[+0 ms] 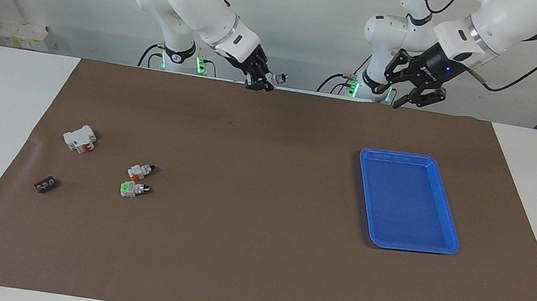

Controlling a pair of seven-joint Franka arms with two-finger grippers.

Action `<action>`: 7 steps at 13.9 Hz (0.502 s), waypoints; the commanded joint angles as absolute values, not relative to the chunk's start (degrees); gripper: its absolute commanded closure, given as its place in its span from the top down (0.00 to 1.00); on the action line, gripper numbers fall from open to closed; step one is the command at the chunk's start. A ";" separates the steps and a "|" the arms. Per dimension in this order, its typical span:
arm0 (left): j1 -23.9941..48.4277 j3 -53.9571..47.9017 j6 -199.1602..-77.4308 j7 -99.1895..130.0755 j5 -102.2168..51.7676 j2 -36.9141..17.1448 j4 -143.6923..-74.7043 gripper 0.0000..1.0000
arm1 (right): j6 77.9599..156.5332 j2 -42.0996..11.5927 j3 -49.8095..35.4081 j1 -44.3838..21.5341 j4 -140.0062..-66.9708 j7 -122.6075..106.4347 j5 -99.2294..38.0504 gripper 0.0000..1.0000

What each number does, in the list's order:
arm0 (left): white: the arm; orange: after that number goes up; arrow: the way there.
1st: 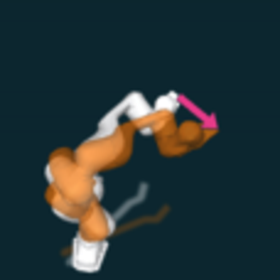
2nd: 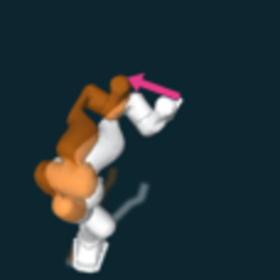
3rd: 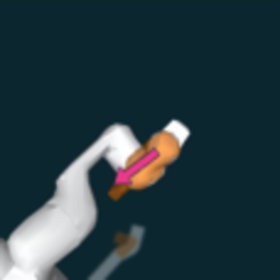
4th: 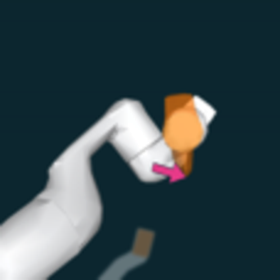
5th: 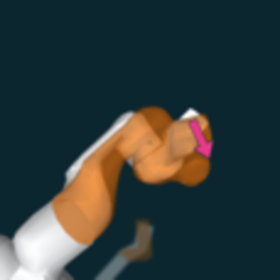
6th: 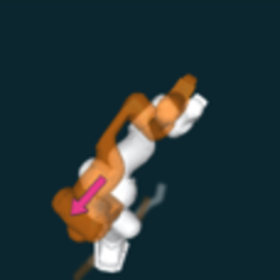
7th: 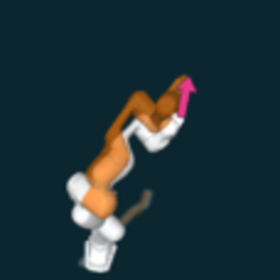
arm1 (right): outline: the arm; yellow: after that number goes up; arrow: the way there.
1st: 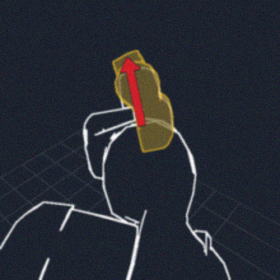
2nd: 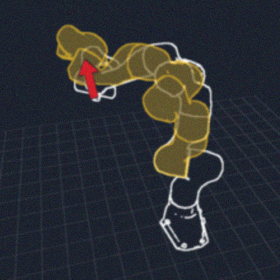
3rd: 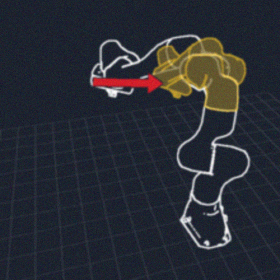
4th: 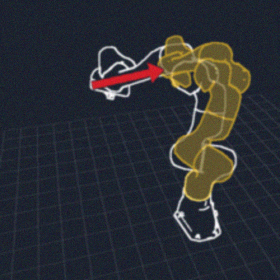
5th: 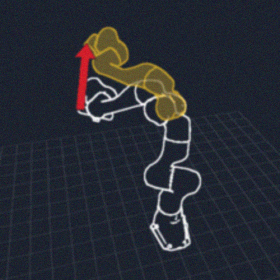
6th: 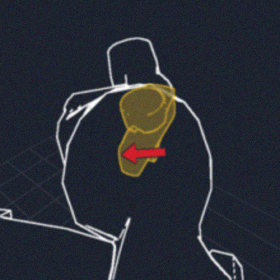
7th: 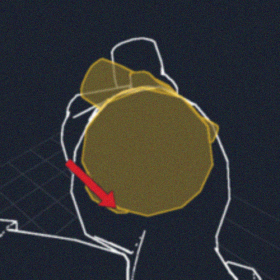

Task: Turn and place switch with both arms
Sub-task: 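Lift the switch with the right gripper while the left gripper approaches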

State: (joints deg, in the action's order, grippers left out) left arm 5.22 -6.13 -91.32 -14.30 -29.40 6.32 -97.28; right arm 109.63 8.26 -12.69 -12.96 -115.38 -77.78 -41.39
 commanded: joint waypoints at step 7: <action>8.08 -7.65 -101.33 -24.51 -49.82 18.09 -116.88 0.47 | 121.63 6.94 -13.36 -19.95 -114.43 -70.05 -43.15 0.00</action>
State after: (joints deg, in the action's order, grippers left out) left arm 6.44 -8.32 -98.46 -21.65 -46.42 14.25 -111.38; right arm 120.51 7.56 -13.22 -20.15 -115.25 -70.83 -42.02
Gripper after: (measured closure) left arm 0.511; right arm 0.665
